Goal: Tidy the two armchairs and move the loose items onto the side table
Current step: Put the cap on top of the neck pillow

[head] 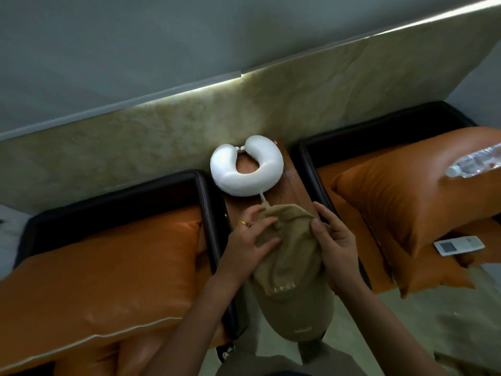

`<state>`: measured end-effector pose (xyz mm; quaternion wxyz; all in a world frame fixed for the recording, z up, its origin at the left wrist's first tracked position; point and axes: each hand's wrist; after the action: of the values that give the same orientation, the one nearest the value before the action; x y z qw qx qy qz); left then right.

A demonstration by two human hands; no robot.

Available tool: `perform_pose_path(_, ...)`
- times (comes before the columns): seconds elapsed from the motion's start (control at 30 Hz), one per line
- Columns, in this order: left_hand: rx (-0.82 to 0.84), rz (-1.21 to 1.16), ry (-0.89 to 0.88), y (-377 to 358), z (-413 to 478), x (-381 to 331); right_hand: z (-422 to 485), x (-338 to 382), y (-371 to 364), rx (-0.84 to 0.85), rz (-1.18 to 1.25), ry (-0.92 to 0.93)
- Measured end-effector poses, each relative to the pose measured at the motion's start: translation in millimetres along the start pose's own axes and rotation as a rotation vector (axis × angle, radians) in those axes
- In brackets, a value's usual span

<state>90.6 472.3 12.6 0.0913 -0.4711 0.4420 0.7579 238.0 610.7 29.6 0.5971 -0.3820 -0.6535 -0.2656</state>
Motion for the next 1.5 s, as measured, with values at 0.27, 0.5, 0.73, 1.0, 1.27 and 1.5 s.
perform_pose_path(0.27,-0.057,0.106,0.01,-46.8,31.0,-36.2,50.7,27.6,43.2,0.134,-0.005,0.015)
perform_pose_path(0.5,-0.048,0.257,0.029,-54.2,31.5,-47.8,64.5,26.7,50.6,0.199,-0.005,0.023)
perform_pose_path(0.73,-0.064,0.119,0.115,-18.8,30.2,-44.0,73.0,14.4,40.5,0.255,-0.263,0.156)
perform_pose_path(1.0,-0.066,-0.138,0.211,5.7,45.1,-38.2,96.0,7.6,19.2,0.395,-0.7,0.436)
perform_pose_path(1.27,0.049,-0.214,0.081,54.0,64.3,-28.0,110.5,15.3,-31.3,0.66,-0.931,0.587)
perform_pose_path(1.5,0.3,-0.265,0.237,116.8,73.9,7.5,103.4,26.8,-61.9,0.641,-0.557,0.463)
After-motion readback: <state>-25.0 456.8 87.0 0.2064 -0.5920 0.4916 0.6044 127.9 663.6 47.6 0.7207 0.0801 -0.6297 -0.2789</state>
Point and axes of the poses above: each hand's wrist, its own z-axis towards the middle knuckle, its own y-axis out of the back of the hand, x = y × z, and after that the axes turned 5 degrees about -x, right-handed
